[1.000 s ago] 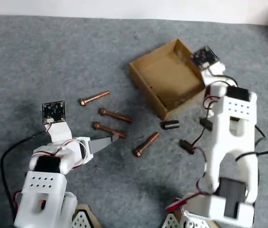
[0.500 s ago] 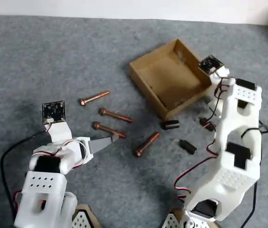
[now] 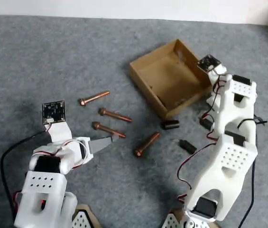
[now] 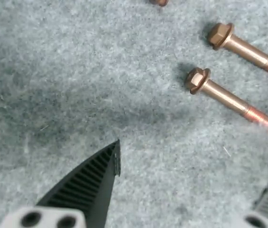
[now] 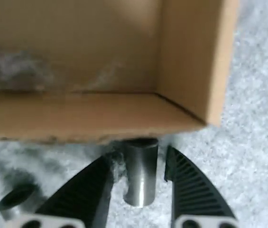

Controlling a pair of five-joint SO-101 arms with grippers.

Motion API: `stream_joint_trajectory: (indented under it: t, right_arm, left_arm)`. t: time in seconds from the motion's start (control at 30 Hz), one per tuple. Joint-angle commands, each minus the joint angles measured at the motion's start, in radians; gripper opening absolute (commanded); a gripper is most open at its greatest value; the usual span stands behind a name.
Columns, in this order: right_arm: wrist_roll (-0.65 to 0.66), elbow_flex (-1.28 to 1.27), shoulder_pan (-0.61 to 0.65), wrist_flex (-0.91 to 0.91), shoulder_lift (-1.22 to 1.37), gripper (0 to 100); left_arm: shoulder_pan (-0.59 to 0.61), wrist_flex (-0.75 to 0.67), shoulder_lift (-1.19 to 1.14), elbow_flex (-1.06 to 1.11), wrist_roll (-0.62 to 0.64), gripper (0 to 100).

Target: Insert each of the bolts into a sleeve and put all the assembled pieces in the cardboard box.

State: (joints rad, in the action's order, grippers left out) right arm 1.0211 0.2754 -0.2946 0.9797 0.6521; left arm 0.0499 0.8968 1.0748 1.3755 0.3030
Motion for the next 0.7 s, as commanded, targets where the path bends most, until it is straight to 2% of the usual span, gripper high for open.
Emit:
stream_joint_trajectory:
  t: [0.0, 0.13, 0.27, 0.47, 0.57, 0.67]
  right_arm:
    - [0.006, 0.048, 0.031, -0.012, 0.044, 13.6]
    - [-0.008, 0.045, 0.033, -0.004, 0.070, 0.0]
    - [-0.098, 0.048, 0.025, 0.125, 0.001, 0.6]
    - [-0.245, 0.036, 0.030, 0.288, -0.251, 0.6]
    - [-0.324, -0.016, 0.031, 0.325, -0.369, 0.6]
    - [-0.370, -0.108, 0.038, 0.325, -0.495, 0.6]
  left_arm:
    - [0.010, -0.021, 0.016, -0.010, -0.006, 46]
    - [0.010, -0.021, 0.015, -0.012, -0.005, 46]
    - [0.010, -0.014, 0.007, -0.047, -0.003, 46]
    - [0.010, 0.018, 0.005, -0.096, 0.028, 45]
    - [0.010, 0.071, 0.004, -0.140, 0.072, 37]
    - [-0.004, 0.043, 0.007, -0.139, 0.075, 29]
